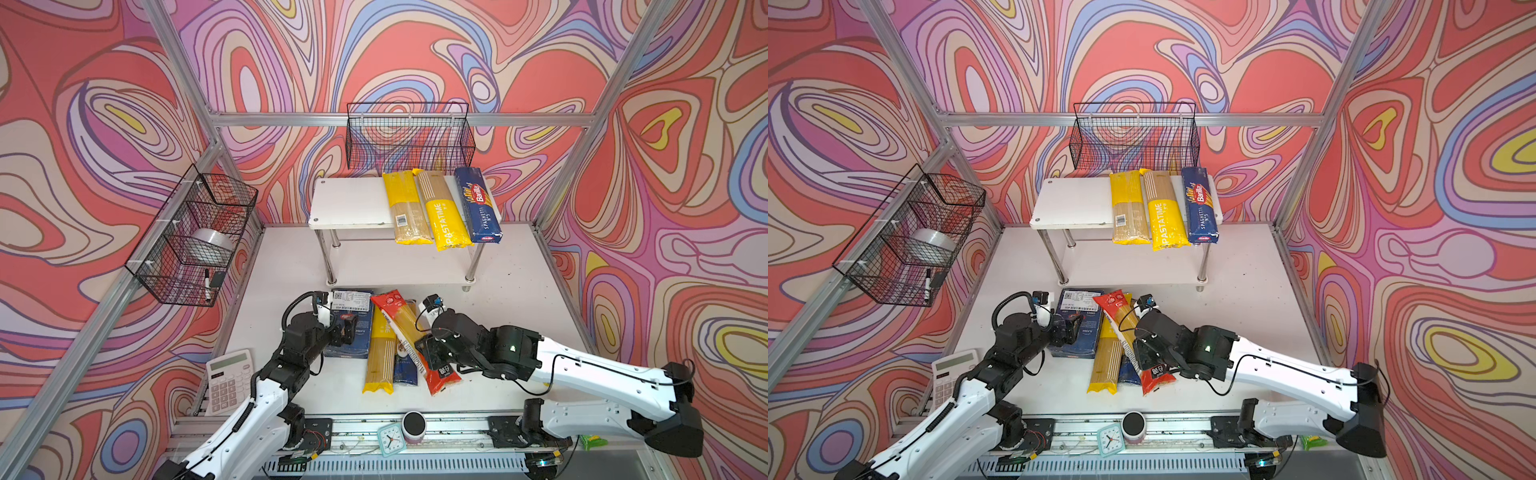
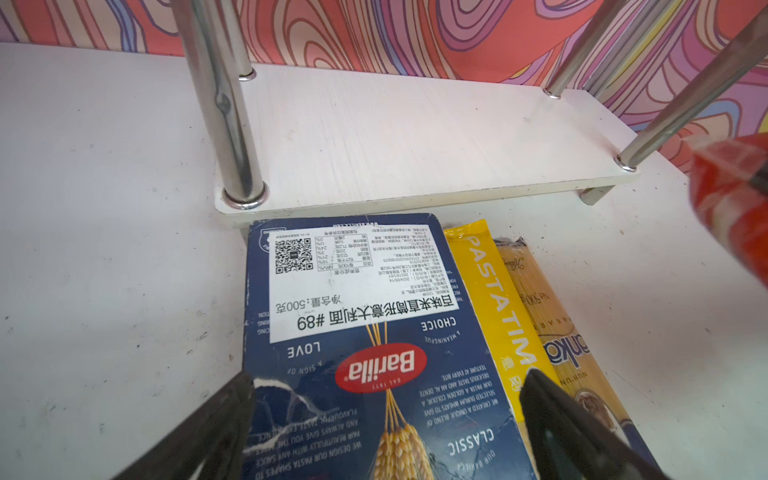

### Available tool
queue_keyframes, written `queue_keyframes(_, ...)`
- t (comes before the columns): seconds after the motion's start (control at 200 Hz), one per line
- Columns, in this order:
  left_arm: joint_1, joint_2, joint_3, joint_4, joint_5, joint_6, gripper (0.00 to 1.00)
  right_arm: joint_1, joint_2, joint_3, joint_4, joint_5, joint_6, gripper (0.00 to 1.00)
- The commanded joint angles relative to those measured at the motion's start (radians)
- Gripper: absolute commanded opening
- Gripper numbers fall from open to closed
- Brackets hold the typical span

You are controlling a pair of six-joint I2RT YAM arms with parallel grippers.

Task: Arrange pasta packages on shelves
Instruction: Pick up the pasta bag from the center of the table, then place the pasta bag on the shelf.

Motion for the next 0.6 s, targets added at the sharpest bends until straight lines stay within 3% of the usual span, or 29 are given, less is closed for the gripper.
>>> queue_keyframes(0.0,-0.003,0.006,-0.012,0.018,-0.04,-0.03,1.0,0.035,0.015,0.098,0.076,0.093,-0.014,0.0)
queue_keyframes(0.596,-0.002,-0.012,-0.033,0.052,0.105,-0.028,1.0,0.099,0.134,0.361,0.042,0.217,-0.096,0.0)
